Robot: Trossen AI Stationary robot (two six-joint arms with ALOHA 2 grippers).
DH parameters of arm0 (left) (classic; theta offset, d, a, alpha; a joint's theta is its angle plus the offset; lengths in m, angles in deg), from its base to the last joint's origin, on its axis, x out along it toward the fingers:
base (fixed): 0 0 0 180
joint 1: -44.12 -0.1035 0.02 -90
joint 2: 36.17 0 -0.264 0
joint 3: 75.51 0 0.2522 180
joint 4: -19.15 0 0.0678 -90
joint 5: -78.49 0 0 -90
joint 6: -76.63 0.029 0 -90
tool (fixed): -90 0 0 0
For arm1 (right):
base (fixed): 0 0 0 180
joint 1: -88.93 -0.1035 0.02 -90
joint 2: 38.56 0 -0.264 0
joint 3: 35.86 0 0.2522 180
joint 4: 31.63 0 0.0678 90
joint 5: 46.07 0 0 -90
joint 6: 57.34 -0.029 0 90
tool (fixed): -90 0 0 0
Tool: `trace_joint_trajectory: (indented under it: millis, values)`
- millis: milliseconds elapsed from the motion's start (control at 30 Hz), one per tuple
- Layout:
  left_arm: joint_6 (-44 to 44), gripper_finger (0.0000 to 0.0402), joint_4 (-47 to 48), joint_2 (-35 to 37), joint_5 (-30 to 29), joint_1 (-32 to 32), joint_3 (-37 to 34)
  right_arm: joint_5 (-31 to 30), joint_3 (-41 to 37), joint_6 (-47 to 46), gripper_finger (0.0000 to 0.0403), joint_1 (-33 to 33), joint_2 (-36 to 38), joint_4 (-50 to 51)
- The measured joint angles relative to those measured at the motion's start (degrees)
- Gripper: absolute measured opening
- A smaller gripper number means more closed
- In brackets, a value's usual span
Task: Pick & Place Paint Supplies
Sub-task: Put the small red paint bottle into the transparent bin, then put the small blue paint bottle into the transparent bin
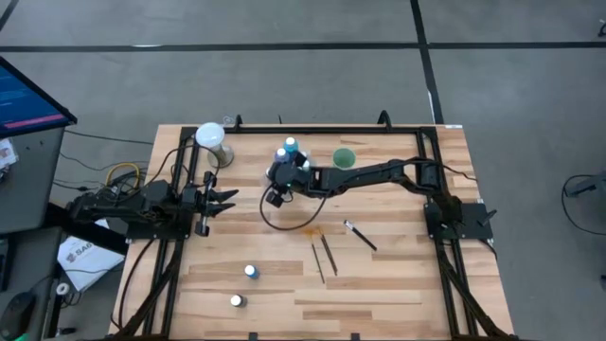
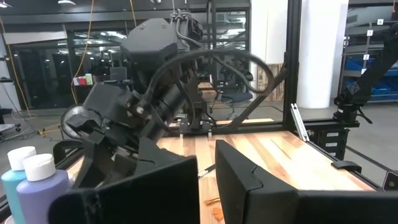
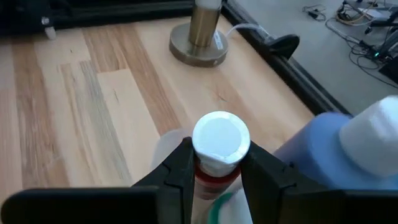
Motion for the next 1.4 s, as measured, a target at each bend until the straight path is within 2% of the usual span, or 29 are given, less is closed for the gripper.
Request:
trace_joint_trajectory:
  millis: [800, 1133, 1400]
  values:
    - [0.0, 0.0001, 0.0, 0.0, 0.0, 0.0, 0.0, 0.4, 0.1, -1.1, 0.0093, 1.6, 0.1, 2.3]
    - [0.0, 0.0001, 0.0, 0.0, 0.0, 0.0, 0.0, 0.2, 0.1, -2.5, 0.0173, 2.9, 0.2, 2.3]
    - [0.0, 0.0001, 0.0, 0.0, 0.0, 0.0, 0.0, 0.2, 0.1, -1.9, 0.0179, 3.0, 0.2, 2.1]
